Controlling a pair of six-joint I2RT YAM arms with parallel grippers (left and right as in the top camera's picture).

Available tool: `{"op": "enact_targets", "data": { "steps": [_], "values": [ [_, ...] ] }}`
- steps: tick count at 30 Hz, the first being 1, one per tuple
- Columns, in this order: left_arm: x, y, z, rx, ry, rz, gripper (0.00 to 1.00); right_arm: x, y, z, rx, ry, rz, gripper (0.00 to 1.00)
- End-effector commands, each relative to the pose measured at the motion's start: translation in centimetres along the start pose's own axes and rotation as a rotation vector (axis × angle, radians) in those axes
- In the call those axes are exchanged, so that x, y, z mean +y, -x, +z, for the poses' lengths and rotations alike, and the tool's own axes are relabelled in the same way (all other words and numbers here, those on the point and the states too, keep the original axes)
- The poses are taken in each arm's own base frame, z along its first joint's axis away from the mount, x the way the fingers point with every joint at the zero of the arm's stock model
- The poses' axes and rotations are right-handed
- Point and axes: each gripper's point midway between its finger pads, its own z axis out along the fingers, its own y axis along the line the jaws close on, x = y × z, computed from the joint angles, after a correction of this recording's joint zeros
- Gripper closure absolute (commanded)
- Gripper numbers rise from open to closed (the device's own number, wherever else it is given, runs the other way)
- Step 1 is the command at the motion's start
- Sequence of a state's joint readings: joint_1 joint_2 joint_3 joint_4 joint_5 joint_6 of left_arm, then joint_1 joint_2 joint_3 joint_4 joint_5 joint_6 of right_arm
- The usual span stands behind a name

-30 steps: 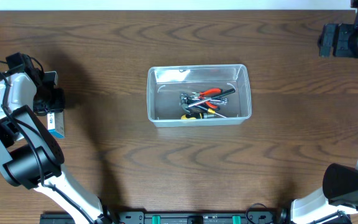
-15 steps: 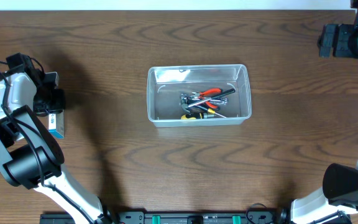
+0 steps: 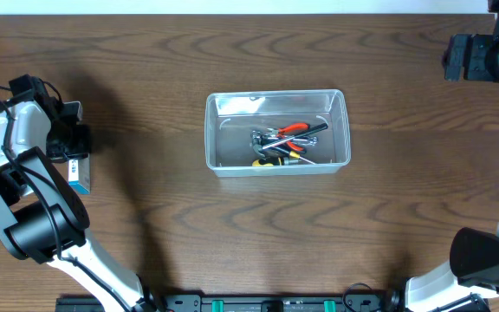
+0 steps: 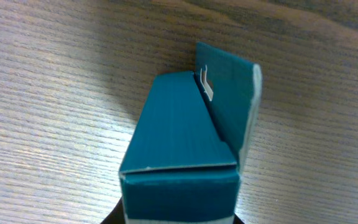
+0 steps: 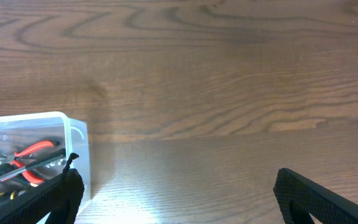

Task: Pack container
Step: 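Lower the left gripper and grasp the top of the package, then carry the package into the container and release it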

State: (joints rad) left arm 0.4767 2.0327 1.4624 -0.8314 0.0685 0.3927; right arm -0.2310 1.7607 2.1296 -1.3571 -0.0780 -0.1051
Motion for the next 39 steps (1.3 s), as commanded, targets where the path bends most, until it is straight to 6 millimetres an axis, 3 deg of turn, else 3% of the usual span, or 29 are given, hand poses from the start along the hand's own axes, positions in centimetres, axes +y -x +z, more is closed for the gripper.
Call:
{"op": "enact_targets", "data": {
  "steps": [1,4,7,12,15,18,22,26,30,35,39],
  "values": [
    [-0.5,0.1,-1.3,-0.019,0.003,0.002,0.94,-0.2,-0.2,0.4,0.012,-0.004,0.000,0.01],
    [-0.9,0.9,-3.4,-0.074,0.019,0.018,0.94,-0.2,-0.2,0.4,0.012,-0.004,0.000,0.01],
    [-1.8,2.0,-6.7,-0.156,0.040,0.048,0.94,-0.2,-0.2,0.4,0.011,-0.004,0.000,0.01],
    [-6.0,3.4,-13.5,-0.329,0.067,0.177,0.94,-0.2,-0.2,0.4,0.011,-0.004,0.000,0.01],
    [-10.7,3.7,-17.1,-0.429,0.075,0.369,0.94,-0.2,-0.2,0.4,0.012,-0.004,0.000,0.01],
    [-17.4,3.1,-20.2,-0.530,0.054,0.671,0.94,-0.2,-0.2,0.4,0.013,-0.004,0.000,0.01],
    [-25.9,2.0,-22.3,-0.653,-0.009,1.005,0.94,-0.2,-0.4,0.4,0.020,-0.003,0.001,0.01],
    [-33.5,0.9,-22.5,-0.740,-0.095,1.218,0.94,-0.2,-0.7,0.4,0.032,-0.002,0.001,0.01],
    [-38.8,-0.6,-19.9,-0.709,-0.195,1.328,0.94,-0.2,-0.9,0.4,0.042,-0.001,0.002,0.01],
    [-42.7,-3.1,-13.7,-0.538,-0.291,1.382,0.94,-0.1,-1.0,0.4,0.045,0.000,0.002,0.01],
    [-44.1,-5.3,-10.4,-0.419,-0.317,1.422,0.94,-0.1,-1.1,0.4,0.048,0.000,0.003,0.01]
  ]
}}
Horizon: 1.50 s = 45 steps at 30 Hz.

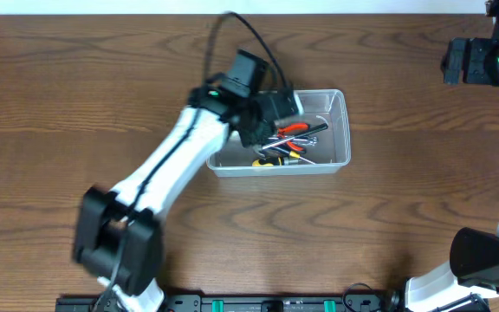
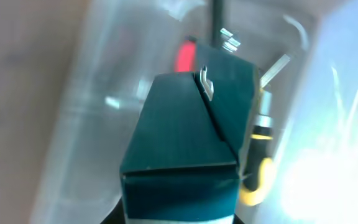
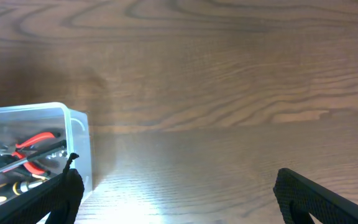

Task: Pack container
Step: 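Carry the package into the container and release it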

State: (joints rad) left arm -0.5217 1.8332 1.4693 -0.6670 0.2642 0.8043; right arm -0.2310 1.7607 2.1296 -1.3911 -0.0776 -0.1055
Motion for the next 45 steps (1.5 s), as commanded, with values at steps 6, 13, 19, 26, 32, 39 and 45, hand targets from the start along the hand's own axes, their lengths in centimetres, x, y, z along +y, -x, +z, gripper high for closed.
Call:
{"op": "enact_targets", "data": {
  "steps": [6,13,19,26,32,39,45],
  "values": [
    [-3.6,0.9,1.3,0.029,-0.097,0.031,0.94,-0.2,-0.3,0.4,0.016,-0.003,0.001,0.01],
    [-4.0,0.5,1.3,0.045,-0.111,0.027,0.72,-0.2,-0.3,0.4,0.017,-0.003,0.001,0.01],
    [-3.7,0.3,1.3,0.049,-0.108,0.019,0.61,-0.2,-0.5,0.4,0.027,-0.002,0.001,0.01],
    [-1.2,-1.3,1.1,0.094,-0.025,-0.008,0.52,-0.1,-0.9,0.4,0.041,0.000,0.002,0.01],
    [1.3,-2.8,0.7,0.149,0.073,-0.025,0.48,-0.1,-1.1,0.3,0.050,0.000,0.003,0.01],
    [5.2,-2.7,0.0,0.168,0.271,-0.074,0.41,-0.1,-1.1,0.3,0.052,0.000,0.003,0.01],
    [6.0,-2.0,-1.6,0.129,0.326,-0.149,0.31,-0.1,-1.1,0.3,0.052,0.002,0.002,0.01]
  ]
}}
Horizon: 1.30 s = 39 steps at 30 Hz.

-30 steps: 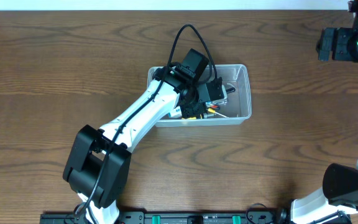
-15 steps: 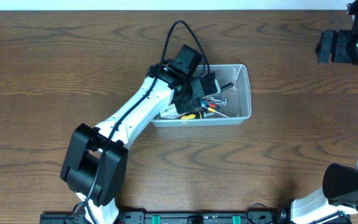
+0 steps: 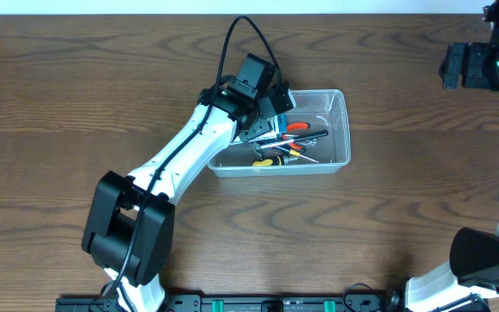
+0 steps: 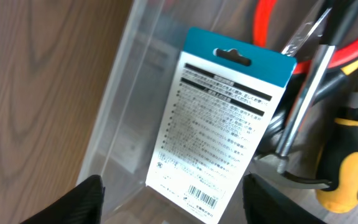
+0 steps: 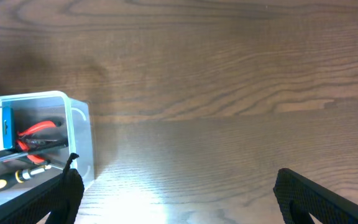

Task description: Pack container

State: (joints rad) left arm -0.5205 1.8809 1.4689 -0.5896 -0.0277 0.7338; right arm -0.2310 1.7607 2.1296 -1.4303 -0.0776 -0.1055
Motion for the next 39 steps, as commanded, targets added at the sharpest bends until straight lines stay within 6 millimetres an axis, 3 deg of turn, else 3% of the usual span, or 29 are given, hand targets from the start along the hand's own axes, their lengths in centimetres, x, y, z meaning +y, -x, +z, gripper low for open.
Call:
{"op": "enact_targets", "data": {
  "steps": [1,5,9,14,19,22,26,33,39],
  "values": [
    [2.2,0.6,-2.8,-0.038,0.083,-0.126,0.27,-0.1,-0.2,0.4,0.013,-0.001,-0.007,0.01],
    [4.3,0.3,-5.8,-0.092,0.129,-0.321,0.00,0.9,0.2,0.5,0.004,0.011,-0.038,0.01],
    [7.2,-2.4,-9.4,-0.117,0.181,-0.554,0.02,2.7,0.8,1.7,0.004,0.034,-0.098,0.01],
    [11.5,-8.7,-12.8,-0.102,0.266,-0.838,0.02,5.4,1.8,5.5,0.028,0.067,-0.168,0.01],
    [15.0,-14.5,-13.5,-0.071,0.333,-1.003,0.02,9.0,3.6,9.6,0.001,0.166,-0.211,0.01],
    [16.0,-17.0,-13.9,-0.051,0.362,-1.060,0.02,9.8,3.6,11.3,0.020,0.175,-0.201,0.01],
    [15.2,-18.6,-14.5,-0.009,0.353,-1.104,0.02,8.6,2.8,12.3,0.066,0.101,-0.135,0.01],
    [13.3,-18.5,-16.8,-0.052,0.371,-1.124,0.02,8.4,1.3,10.7,0.105,0.092,-0.108,0.01],
    [11.0,-18.6,-20.6,-0.178,0.448,-1.113,0.02,8.3,-0.5,8.5,0.084,0.075,-0.121,0.01]
  ]
}}
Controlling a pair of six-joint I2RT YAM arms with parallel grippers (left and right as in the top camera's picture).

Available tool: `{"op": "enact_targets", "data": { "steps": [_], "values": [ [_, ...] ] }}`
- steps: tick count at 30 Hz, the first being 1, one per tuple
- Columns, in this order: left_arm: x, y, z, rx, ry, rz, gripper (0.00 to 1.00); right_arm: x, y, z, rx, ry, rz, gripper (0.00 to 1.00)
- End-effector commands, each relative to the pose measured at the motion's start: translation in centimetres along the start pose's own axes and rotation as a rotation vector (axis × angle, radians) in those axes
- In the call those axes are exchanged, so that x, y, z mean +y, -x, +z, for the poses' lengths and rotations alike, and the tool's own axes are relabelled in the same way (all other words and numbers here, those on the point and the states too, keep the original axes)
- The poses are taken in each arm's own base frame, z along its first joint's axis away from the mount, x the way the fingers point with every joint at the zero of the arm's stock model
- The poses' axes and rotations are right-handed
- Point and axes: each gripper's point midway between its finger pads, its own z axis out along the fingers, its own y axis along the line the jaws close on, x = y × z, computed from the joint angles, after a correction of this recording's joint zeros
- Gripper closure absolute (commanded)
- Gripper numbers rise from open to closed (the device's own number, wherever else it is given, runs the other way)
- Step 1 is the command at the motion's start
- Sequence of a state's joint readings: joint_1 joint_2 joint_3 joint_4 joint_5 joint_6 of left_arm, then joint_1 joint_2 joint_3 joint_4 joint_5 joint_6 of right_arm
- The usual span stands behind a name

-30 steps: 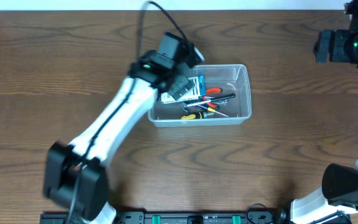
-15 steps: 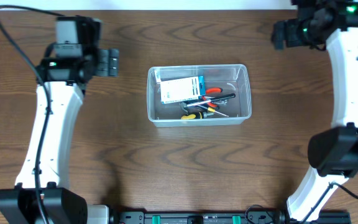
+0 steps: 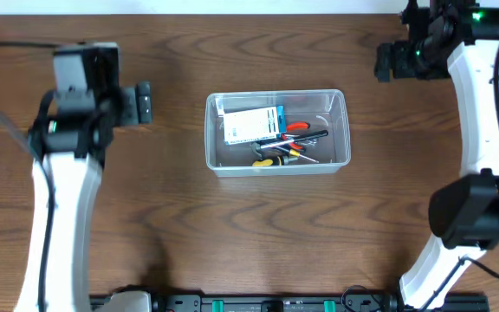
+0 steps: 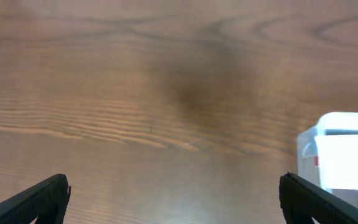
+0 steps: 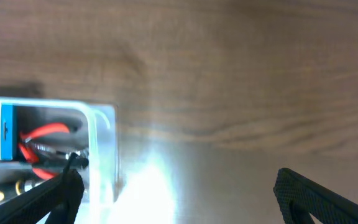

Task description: Pack container

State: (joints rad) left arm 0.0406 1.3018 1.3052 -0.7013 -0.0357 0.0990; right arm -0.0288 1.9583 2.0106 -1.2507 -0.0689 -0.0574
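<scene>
A clear plastic container (image 3: 277,94) stands mid-table. Inside it a white and teal packet (image 3: 252,124) lies on the left, beside red-handled pliers (image 3: 297,127) and a yellow and black screwdriver (image 3: 271,159). My left gripper (image 3: 146,102) is open and empty, well left of the container; its wrist view shows bare wood between the fingertips (image 4: 42,199) and the container's corner (image 4: 337,149) at the right. My right gripper (image 3: 379,62) is open and empty, off the container's far right corner; its view shows the container's end (image 5: 98,149) with the packet inside.
Dark wood table (image 3: 249,225) all round. The white far edge (image 3: 232,7) runs along the top of the overhead view. The right arm's white links (image 3: 483,113) stretch down the right side, the left arm's (image 3: 59,199) down the left.
My left gripper has left the container and now sits open over bare wood to its left. The packet stays in the container. My right gripper has moved left, nearer the container.
My left gripper was shut on the teal packet at the table's far left. Then it held the packet over the container. Then it stood open with the packet lying inside on the tools. Now it is away at the left, and the right arm has shifted closer.
</scene>
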Motion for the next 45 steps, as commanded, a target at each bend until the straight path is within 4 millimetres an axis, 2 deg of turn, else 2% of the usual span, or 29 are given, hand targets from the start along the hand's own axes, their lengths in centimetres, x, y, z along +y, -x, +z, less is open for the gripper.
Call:
{"op": "enact_targets", "data": {
  "steps": [1,5,11,13,19,26,30,34,41,45],
  "values": [
    [-0.2,-0.8,-2.6,-0.078,-0.009,-0.021,0.02,0.7,-1.1,-3.4,-0.065,-0.017,-0.001,0.01],
    [-1.3,-3.2,-5.2,-0.152,-0.038,-0.001,0.02,0.8,-4.7,-4.7,-0.087,-0.055,-0.003,0.01],
    [-2.9,-7.7,-8.2,-0.243,-0.098,0.036,0.02,2.4,-12.2,-7.6,-0.240,-0.086,0.009,0.01],
    [-3.0,-9.3,-9.4,-0.284,-0.114,0.042,0.02,2.9,-15.2,-8.8,-0.331,-0.085,0.020,0.01],
    [-2.4,-11.8,-12.2,-0.359,-0.119,0.038,0.02,3.3,-21.1,-10.1,-0.503,-0.040,0.001,0.01],
    [-2.0,-15.4,-12.6,-0.274,-0.112,0.058,0.02,2.9,-23.9,-12.6,-0.643,-0.024,0.008,0.01],
    [-1.9,-16.8,-12.2,-0.219,-0.110,0.067,0.02,2.8,-24.8,-12.7,-0.637,-0.024,0.007,0.01],
    [-1.9,-17.5,-12.1,-0.188,-0.110,0.071,0.02,2.6,-25.8,-11.9,-0.587,-0.031,0.004,0.01],
    [-1.9,-17.5,-12.1,-0.187,-0.110,0.072,0.02,2.4,-27.8,-10.8,-0.495,-0.042,-0.001,0.01],
    [-1.9,-17.5,-12.1,-0.187,-0.110,0.072,0.02,2.4,-27.7,-10.8,-0.496,-0.042,-0.001,0.01]
  ]
}}
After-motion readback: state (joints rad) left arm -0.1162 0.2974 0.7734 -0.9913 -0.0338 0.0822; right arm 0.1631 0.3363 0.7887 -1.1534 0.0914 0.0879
